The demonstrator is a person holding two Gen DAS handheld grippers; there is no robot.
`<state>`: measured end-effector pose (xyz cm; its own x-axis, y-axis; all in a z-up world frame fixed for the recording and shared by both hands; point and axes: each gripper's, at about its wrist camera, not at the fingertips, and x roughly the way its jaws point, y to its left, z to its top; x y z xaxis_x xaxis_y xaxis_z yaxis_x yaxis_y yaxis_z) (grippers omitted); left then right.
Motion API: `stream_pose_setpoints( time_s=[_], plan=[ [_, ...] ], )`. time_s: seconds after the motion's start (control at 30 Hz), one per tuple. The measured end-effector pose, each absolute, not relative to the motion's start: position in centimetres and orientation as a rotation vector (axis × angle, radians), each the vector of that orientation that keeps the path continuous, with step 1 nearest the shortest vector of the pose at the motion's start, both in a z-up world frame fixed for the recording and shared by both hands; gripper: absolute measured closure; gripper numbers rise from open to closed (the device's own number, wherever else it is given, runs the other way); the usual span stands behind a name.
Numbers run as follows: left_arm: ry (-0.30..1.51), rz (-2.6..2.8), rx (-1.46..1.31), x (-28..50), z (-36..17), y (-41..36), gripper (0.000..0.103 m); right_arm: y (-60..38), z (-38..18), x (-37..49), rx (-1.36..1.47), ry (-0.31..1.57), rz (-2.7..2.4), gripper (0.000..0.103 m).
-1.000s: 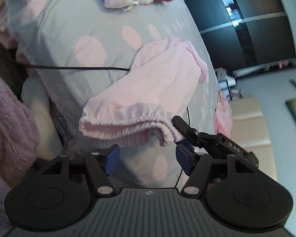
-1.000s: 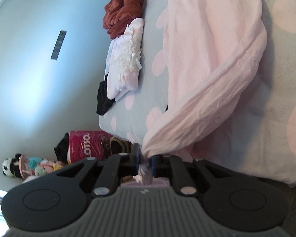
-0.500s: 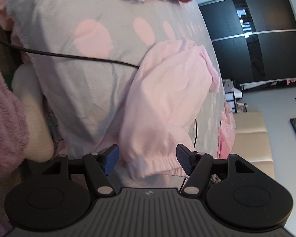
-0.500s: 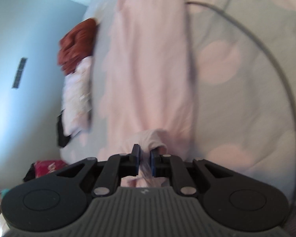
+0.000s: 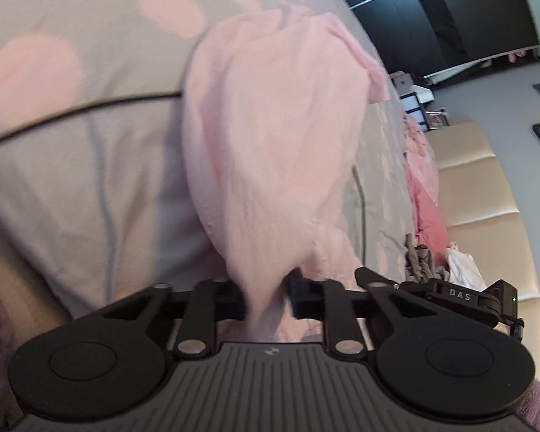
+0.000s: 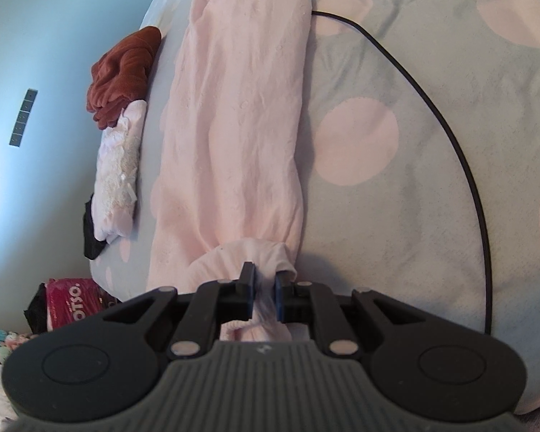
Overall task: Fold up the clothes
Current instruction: 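Grasp the waistband with the left tool beside the right tool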
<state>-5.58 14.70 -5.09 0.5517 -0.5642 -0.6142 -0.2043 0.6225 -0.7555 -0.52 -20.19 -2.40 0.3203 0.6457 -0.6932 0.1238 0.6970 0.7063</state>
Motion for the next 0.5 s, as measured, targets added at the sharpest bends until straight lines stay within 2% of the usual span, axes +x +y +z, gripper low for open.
stream_pose_setpoints(
  time_s=[0.27,0.5],
  plan=[
    [0.928,-0.302,-0.849,2.6,-0.4,16.1,0.096,-20.8,0.3,3.3,0.831,1.121,0.428,0.09],
    [0.951,-0.299,-0.828,10.1,-0.8,16.9,0.096,-20.9,0.1,8.9,0.879,1.069,0.404,0.09]
  ],
)
